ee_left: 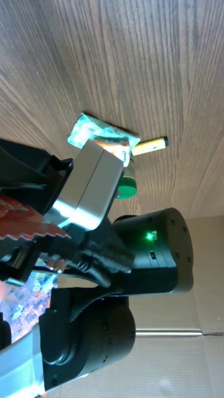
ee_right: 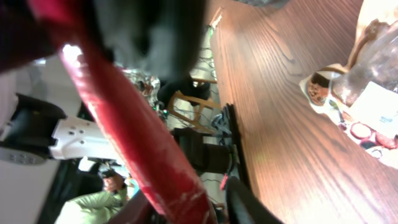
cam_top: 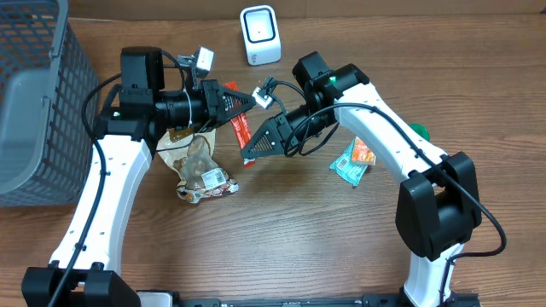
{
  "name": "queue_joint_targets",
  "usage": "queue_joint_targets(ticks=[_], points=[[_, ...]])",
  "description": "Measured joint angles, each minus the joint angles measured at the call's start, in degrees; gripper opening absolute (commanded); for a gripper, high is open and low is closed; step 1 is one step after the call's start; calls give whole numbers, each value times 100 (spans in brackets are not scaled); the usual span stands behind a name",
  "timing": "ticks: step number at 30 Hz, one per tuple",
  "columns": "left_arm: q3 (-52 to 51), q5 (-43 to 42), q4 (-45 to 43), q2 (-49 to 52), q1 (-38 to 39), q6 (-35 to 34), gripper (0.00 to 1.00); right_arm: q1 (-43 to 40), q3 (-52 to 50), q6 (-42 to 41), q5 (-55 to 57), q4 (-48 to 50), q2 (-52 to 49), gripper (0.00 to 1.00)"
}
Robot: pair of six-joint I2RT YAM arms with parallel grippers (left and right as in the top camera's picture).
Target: Scan the item barcode
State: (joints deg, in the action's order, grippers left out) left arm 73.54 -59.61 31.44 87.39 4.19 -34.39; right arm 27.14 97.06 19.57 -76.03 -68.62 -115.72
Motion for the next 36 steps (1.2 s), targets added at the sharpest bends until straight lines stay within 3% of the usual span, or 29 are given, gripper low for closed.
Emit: queue_joint_targets(ticks=[5,29,36], points=[[0,-4,0,0,-22,-39,4,0,0,-33,-146,76,0,4],[2,791,221,-11,-118,-70,6,-11,0,-129,157,210,-11,4],[2,785,267,-11,-433,-638,4,-11,0,-319,737,186,-11,4]])
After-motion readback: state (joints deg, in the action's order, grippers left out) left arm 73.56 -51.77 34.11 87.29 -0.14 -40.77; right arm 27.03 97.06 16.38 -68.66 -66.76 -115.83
